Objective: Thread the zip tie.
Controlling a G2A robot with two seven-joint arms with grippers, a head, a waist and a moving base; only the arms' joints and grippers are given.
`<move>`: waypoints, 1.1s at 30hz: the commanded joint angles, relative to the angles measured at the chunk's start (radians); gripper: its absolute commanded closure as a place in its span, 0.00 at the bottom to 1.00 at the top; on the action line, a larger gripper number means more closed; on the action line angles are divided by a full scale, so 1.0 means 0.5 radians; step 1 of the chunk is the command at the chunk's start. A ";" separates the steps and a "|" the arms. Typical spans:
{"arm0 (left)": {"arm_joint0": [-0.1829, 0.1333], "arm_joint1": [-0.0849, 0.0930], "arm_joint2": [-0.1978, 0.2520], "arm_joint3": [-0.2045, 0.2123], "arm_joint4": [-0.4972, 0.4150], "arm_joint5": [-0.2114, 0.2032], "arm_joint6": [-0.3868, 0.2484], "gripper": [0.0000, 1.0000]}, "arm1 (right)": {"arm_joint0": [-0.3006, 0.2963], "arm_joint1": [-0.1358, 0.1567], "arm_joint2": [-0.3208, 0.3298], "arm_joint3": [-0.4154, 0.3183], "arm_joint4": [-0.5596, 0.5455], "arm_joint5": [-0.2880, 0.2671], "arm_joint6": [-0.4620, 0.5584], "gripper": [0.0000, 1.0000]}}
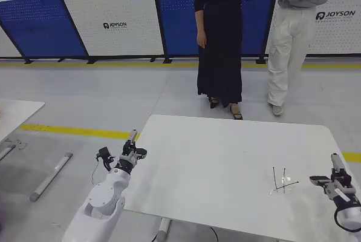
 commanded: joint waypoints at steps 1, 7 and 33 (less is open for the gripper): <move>0.000 0.000 0.000 0.000 0.000 0.000 0.000 0.00 | 0.026 0.021 0.060 0.018 -0.058 0.033 0.263 0.00; 0.000 0.000 0.000 0.000 0.000 0.000 0.000 0.00 | 0.094 0.067 0.174 0.089 -0.229 0.033 0.643 0.00; 0.000 0.000 0.000 0.000 0.000 0.000 0.000 0.00 | 0.595 0.207 0.072 0.535 -0.824 0.094 1.611 0.00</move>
